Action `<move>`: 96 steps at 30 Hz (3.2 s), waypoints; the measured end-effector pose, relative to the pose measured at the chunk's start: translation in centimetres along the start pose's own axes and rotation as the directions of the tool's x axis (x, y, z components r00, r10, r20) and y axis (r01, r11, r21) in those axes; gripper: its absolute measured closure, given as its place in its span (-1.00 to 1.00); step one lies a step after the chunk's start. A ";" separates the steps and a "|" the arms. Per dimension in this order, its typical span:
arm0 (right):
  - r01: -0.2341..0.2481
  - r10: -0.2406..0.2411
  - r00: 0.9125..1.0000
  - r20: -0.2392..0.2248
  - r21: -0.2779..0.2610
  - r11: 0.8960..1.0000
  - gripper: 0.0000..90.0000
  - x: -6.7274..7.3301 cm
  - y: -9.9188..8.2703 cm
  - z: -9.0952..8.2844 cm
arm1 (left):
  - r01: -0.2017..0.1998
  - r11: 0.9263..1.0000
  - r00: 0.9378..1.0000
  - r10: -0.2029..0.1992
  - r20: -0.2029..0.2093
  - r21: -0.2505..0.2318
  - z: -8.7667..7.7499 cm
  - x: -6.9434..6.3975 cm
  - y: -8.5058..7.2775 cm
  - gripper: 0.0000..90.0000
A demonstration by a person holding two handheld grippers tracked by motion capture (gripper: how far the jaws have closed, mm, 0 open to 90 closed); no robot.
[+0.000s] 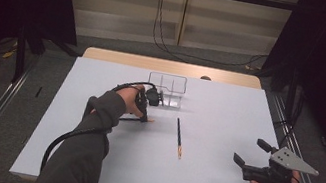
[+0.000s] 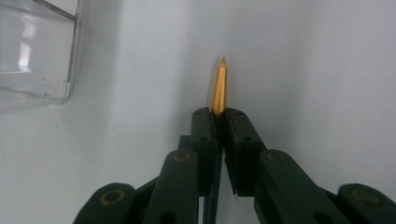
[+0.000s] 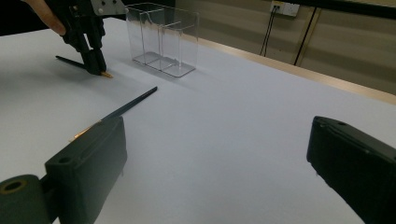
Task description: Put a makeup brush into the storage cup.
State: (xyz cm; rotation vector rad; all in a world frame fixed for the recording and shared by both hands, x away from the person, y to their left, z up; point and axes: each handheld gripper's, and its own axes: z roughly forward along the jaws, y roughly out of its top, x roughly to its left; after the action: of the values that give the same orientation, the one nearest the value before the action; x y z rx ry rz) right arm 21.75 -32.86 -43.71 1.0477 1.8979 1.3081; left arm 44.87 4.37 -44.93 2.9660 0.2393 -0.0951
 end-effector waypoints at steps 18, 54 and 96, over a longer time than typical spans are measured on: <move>0.004 -0.004 1.000 0.005 0.004 1.000 -0.90 0.1 0.0 0.0 | 0.016 1.000 1.000 -0.016 -0.017 0.007 0.0 -0.2 0.1 0.87; 0.002 -0.002 1.000 0.017 0.004 1.000 -0.90 -0.1 0.0 -0.1 | 0.135 0.990 0.991 -0.135 -0.005 -0.044 -0.4 0.0 -0.6 0.87; 0.002 -0.002 1.000 0.005 0.006 1.000 -0.90 -0.1 0.0 0.0 | 0.225 0.811 0.965 -0.264 0.005 -0.540 -4.6 -0.3 -0.7 0.87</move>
State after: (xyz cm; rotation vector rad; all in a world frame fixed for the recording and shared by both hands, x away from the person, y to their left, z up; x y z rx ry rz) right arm 21.76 -32.96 -43.72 1.0510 1.8991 1.2984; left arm 44.74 5.75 -40.52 2.3646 0.5586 0.0427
